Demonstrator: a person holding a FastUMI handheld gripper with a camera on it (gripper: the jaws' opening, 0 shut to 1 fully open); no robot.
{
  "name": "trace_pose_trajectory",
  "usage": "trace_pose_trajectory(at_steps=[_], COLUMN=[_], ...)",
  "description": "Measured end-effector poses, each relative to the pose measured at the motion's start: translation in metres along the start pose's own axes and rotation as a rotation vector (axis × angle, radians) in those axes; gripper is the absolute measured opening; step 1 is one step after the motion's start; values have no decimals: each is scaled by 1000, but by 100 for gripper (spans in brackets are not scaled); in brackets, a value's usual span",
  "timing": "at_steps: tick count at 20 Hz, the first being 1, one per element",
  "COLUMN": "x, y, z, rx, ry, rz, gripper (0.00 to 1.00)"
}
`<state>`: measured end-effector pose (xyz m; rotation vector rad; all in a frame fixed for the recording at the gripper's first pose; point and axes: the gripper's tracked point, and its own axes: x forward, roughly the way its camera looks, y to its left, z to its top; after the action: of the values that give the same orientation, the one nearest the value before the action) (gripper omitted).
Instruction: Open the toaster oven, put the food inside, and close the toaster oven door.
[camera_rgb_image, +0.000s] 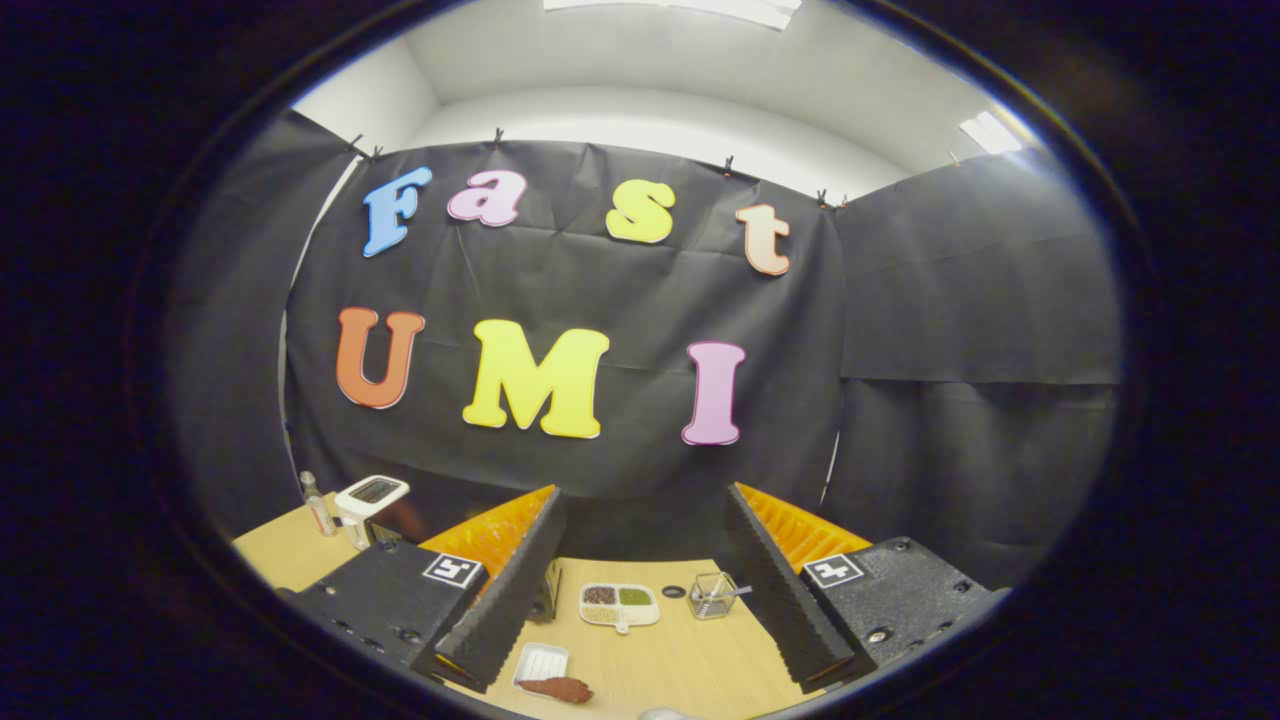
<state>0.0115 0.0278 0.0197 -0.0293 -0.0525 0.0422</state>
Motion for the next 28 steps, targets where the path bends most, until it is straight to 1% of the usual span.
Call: trace_pose_trajectory(at_steps=[3, 7, 12, 14, 20, 24, 28], x=[3, 12, 37, 54, 102, 136, 168], y=[13, 24, 62, 96, 196, 244, 278], z=[3, 2, -13, -28, -77, -116, -163], rx=[25, 40, 79, 76, 97, 99, 87], ry=[3, 13, 30, 59, 93, 134, 203], rz=[22, 17, 21, 51, 133, 146, 133], gripper=[100, 100, 100, 100, 100, 100, 100])
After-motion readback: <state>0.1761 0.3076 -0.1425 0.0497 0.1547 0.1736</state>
